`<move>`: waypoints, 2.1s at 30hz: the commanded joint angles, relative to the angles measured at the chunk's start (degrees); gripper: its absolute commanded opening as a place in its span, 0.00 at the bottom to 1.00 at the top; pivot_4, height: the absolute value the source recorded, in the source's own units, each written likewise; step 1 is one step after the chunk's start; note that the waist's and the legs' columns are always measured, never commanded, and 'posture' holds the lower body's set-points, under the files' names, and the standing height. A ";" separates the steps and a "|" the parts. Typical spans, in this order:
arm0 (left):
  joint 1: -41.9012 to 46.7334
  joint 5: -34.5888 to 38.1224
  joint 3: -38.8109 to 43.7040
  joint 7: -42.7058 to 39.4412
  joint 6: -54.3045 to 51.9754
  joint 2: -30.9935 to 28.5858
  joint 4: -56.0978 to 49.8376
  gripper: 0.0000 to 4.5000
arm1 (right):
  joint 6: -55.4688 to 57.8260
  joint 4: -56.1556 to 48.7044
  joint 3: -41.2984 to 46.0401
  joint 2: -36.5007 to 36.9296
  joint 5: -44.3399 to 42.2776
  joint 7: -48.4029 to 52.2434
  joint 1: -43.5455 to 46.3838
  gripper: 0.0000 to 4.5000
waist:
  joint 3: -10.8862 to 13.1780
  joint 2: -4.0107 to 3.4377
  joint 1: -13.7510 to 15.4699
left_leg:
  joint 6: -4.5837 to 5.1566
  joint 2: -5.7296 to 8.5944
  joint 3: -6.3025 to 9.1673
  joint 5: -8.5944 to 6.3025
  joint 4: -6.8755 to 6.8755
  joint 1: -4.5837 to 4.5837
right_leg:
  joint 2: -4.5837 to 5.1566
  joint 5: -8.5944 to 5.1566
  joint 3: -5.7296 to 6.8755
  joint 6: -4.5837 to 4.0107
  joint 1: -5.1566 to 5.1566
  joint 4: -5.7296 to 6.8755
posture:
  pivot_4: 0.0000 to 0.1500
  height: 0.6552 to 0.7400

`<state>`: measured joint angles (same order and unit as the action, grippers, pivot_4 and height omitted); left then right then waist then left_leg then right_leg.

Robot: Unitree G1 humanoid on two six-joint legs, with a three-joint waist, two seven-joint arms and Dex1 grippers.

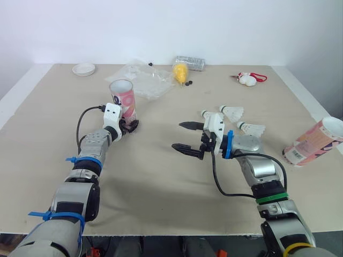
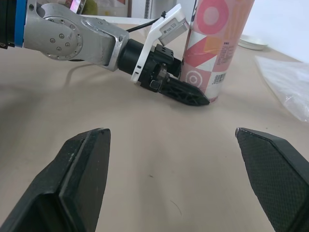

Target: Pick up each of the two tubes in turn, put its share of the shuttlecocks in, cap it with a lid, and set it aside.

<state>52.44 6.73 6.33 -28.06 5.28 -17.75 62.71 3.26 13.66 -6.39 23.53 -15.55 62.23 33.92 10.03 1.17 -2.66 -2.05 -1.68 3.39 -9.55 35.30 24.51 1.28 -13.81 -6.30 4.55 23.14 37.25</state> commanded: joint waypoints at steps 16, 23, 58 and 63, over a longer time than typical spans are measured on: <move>-10.87 -1.12 -6.62 -19.17 7.26 -6.47 -23.10 0.73 | 3.56 -9.14 4.16 2.51 -4.69 -0.67 -3.20 1.00 | 0.01 -0.01 -0.01 | -0.01 -0.01 0.02 -0.01 -0.05 0.16 | 0.00 -0.03 -0.01 -0.07 0.16 0.00 | 1.00 1.00; -17.45 1.85 -12.88 -37.01 1.29 -13.25 -41.91 0.73 | 5.72 -22.16 6.50 5.59 -9.80 0.01 -11.89 1.00 | 0.02 -0.02 0.02 | -0.03 -0.01 0.06 -0.04 -0.08 0.19 | 0.02 -0.07 0.01 -0.19 0.15 0.01 | 1.00 1.00; -6.00 -5.91 -32.39 -60.98 -21.27 -18.22 -50.65 0.73 | 22.97 -32.97 21.99 13.19 -21.69 -17.05 -28.14 1.00 | 0.03 -0.01 -0.07 | 0.10 -0.06 0.01 -0.05 0.06 0.16 | -0.01 -0.21 0.00 -0.21 0.13 0.04 | 1.00 1.00; -5.05 -5.67 -32.83 -62.22 -23.92 -17.72 -51.64 0.73 | 27.52 -29.87 16.90 9.39 -18.01 -25.91 -20.90 1.00 | 0.03 -0.04 -0.13 | 0.12 -0.07 -0.05 -0.03 0.10 0.15 | 0.00 -0.17 -0.03 -0.33 0.15 0.04 | 1.00 1.00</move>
<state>47.17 1.09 -25.13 -89.00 -17.51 -35.25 12.61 30.07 -15.97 11.59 33.59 -34.66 38.38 11.00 10.05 1.12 -2.80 -1.91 -1.75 3.34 -9.57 35.40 24.65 1.28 -13.98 -6.35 4.22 23.28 37.29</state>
